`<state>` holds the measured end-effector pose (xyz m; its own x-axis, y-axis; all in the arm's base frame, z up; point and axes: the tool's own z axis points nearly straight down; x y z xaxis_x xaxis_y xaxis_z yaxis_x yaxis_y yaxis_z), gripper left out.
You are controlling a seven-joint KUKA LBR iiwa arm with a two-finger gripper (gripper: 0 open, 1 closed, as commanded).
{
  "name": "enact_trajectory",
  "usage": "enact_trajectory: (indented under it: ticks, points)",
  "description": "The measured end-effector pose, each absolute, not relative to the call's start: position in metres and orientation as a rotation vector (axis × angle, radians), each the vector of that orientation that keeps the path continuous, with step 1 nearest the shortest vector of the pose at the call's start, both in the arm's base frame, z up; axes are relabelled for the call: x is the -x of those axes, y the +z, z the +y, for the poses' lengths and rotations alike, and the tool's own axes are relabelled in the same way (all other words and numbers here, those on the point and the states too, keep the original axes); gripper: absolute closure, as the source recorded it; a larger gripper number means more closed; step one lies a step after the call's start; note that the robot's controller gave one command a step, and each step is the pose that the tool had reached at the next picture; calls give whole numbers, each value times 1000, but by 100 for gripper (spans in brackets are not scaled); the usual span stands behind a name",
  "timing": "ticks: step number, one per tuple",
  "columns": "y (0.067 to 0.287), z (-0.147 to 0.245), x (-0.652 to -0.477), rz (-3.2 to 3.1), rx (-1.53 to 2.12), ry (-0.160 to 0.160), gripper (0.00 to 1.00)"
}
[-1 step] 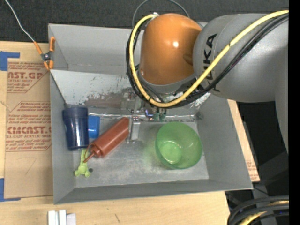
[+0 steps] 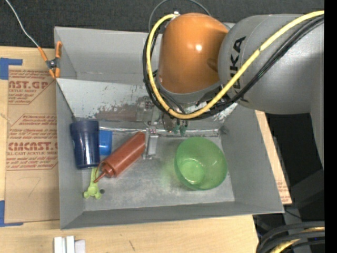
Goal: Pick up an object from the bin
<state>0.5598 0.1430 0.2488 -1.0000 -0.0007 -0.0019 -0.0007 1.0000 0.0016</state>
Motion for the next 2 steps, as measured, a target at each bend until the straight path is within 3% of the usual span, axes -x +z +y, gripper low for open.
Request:
enact_trajectory:
  ticks: [1,2]
  points:
    - [143,140,-571,3117,388,2,0]
    - [148,134,-585,3070,653,3,0]
